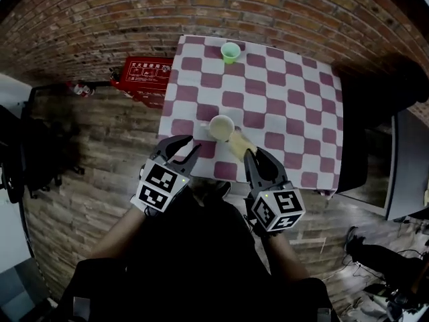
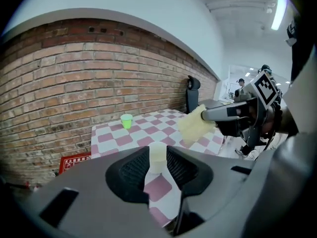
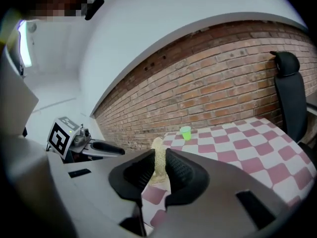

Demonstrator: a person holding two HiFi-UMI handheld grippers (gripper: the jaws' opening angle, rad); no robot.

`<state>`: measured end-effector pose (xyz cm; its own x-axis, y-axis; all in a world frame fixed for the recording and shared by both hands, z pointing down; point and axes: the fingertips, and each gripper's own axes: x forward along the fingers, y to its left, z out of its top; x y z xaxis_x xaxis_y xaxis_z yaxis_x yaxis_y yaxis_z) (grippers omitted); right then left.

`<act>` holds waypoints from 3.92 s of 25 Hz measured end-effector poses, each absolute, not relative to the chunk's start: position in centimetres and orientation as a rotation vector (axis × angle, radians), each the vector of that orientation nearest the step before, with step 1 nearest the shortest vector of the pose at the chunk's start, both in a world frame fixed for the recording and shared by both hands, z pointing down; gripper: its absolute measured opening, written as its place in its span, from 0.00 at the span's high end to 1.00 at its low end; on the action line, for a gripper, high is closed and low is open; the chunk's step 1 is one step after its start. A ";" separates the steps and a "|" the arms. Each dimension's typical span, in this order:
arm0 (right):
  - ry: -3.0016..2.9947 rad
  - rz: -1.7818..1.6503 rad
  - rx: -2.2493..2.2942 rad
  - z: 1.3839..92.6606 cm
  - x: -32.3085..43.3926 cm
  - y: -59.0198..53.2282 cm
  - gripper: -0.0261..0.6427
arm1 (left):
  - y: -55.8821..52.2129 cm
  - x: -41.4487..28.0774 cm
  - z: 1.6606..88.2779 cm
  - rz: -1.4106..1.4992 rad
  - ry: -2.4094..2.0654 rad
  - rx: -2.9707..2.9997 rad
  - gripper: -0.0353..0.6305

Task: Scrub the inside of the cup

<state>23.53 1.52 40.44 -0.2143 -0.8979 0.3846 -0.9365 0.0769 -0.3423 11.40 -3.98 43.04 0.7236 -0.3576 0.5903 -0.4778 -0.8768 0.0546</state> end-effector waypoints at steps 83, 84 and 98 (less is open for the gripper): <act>-1.913 -0.011 1.089 48.0 16.9 -10.2 0.85 | -9.8 13.8 55.9 1.165 -0.398 2.745 0.77; -1.915 -0.055 1.095 46.9 17.0 -10.0 0.85 | -9.8 13.8 55.9 1.163 -0.402 2.741 0.77; -1.904 -0.072 0.853 52.8 14.6 -7.8 0.85 | -9.2 13.5 55.9 1.198 -0.384 2.744 0.77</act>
<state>14.63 -7.76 52.83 -0.2445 -0.5869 0.7719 -0.5272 0.7486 0.4022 13.53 -9.17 55.92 0.6540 -0.1816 0.7343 -0.2792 -0.9602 0.0112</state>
